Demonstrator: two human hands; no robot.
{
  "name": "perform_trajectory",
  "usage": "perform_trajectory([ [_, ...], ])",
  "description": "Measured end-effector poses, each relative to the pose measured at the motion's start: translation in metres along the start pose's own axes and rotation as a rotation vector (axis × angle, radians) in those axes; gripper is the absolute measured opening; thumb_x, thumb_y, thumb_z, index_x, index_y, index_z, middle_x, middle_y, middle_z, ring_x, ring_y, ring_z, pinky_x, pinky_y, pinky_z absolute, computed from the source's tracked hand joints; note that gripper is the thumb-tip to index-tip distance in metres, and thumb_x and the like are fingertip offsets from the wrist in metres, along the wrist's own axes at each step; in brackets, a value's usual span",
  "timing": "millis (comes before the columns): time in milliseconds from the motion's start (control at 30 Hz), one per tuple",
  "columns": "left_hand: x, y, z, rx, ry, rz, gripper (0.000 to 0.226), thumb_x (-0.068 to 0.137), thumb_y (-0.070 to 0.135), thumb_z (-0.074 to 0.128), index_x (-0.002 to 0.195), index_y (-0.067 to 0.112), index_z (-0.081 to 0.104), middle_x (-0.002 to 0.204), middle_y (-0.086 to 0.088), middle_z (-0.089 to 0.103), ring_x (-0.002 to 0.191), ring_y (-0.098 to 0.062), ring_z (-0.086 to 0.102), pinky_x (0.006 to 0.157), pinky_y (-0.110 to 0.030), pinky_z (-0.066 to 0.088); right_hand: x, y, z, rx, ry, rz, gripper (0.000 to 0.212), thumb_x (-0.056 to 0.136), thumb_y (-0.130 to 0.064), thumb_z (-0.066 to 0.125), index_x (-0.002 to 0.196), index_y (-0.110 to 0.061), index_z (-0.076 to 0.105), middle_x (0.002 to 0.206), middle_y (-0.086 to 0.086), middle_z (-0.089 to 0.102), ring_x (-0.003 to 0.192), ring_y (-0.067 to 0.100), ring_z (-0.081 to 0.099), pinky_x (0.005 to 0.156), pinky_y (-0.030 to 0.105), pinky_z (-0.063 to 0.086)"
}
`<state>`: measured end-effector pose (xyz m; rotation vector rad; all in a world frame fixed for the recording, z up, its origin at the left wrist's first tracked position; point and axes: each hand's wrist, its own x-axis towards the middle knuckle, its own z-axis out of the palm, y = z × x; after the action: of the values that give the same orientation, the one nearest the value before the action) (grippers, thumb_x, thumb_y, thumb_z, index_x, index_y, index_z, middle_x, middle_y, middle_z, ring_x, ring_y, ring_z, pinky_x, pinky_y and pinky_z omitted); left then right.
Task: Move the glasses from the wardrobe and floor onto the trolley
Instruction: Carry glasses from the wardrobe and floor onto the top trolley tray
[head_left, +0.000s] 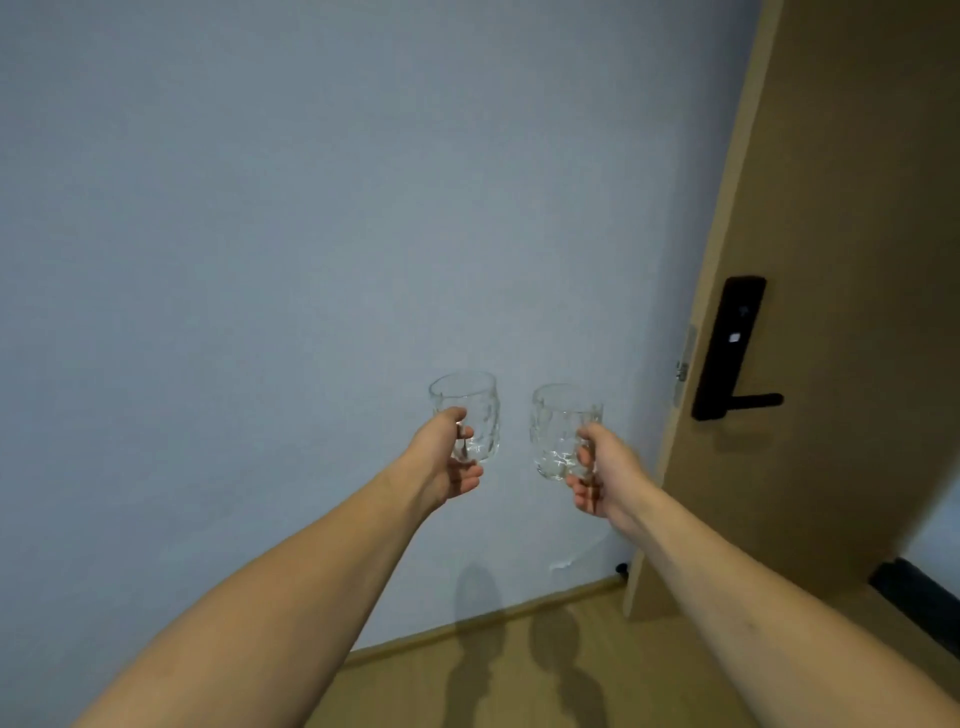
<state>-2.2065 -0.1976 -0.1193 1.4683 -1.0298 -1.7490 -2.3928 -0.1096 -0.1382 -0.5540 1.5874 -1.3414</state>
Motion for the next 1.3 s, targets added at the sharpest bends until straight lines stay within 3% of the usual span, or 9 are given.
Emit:
perform_trajectory([
  [233, -0.034, -0.002, -0.137, -0.097, 0.196, 0.040, 0.027, 0.100, 0.039, 0.049, 0.085, 0.017, 0.051, 0.086, -0.015, 0.057, 0.069, -0.026, 0.054, 0.063, -0.031, 0.049, -0.026, 0.016, 0.127, -0.087, -0.207, 0.023, 0.034, 0.088, -0.037, 0.056, 0.062, -0.020, 0.042, 0.073, 0.014, 0.050, 0.047, 0.020, 0.043, 0.047, 0.023, 0.040],
  [400, -0.068, -0.010, -0.241, -0.151, 0.314, 0.028, 0.028, 0.097, 0.041, 0.053, 0.081, 0.018, 0.055, 0.090, -0.016, 0.060, 0.079, -0.029, 0.063, 0.068, -0.034, 0.055, -0.061, 0.037, 0.221, -0.131, -0.333, 0.058, 0.033, 0.089, -0.037, 0.056, 0.064, -0.019, 0.043, 0.069, 0.013, 0.053, 0.049, 0.021, 0.046, 0.048, 0.023, 0.044],
  [700, -0.138, -0.044, -0.435, -0.285, 0.507, 0.041, 0.027, 0.097, 0.041, 0.054, 0.086, 0.017, 0.057, 0.102, -0.018, 0.056, 0.079, -0.030, 0.064, 0.068, -0.035, 0.055, -0.148, 0.084, 0.397, -0.218, -0.553, 0.064, 0.031, 0.089, -0.038, 0.056, 0.066, -0.019, 0.045, 0.077, 0.014, 0.053, 0.050, 0.020, 0.049, 0.049, 0.025, 0.046],
  [900, -0.191, -0.075, -0.557, -0.366, 0.652, 0.033, 0.028, 0.096, 0.043, 0.055, 0.086, 0.017, 0.057, 0.100, -0.017, 0.057, 0.076, -0.029, 0.064, 0.068, -0.034, 0.055, -0.215, 0.123, 0.510, -0.280, -0.685, 0.081, 0.032, 0.087, -0.038, 0.058, 0.065, -0.019, 0.046, 0.074, 0.014, 0.054, 0.048, 0.019, 0.049, 0.050, 0.025, 0.045],
  [1133, -0.254, -0.120, -0.667, -0.454, 0.826, 0.009, 0.028, 0.098, 0.043, 0.054, 0.092, 0.016, 0.059, 0.096, -0.017, 0.057, 0.070, -0.023, 0.062, 0.065, -0.033, 0.053, -0.289, 0.170, 0.624, -0.382, -0.860, 0.119, 0.033, 0.088, -0.038, 0.058, 0.064, -0.018, 0.047, 0.073, 0.014, 0.056, 0.047, 0.019, 0.049, 0.051, 0.026, 0.046],
  [1300, -0.298, -0.155, -0.732, -0.572, 0.965, -0.005, 0.031, 0.098, 0.043, 0.056, 0.102, 0.013, 0.062, 0.103, -0.019, 0.061, 0.083, -0.029, 0.063, 0.073, -0.036, 0.054, -0.339, 0.203, 0.699, -0.481, -1.009, 0.148, 0.033, 0.089, -0.038, 0.057, 0.065, -0.019, 0.046, 0.073, 0.013, 0.054, 0.052, 0.019, 0.051, 0.052, 0.028, 0.045],
])
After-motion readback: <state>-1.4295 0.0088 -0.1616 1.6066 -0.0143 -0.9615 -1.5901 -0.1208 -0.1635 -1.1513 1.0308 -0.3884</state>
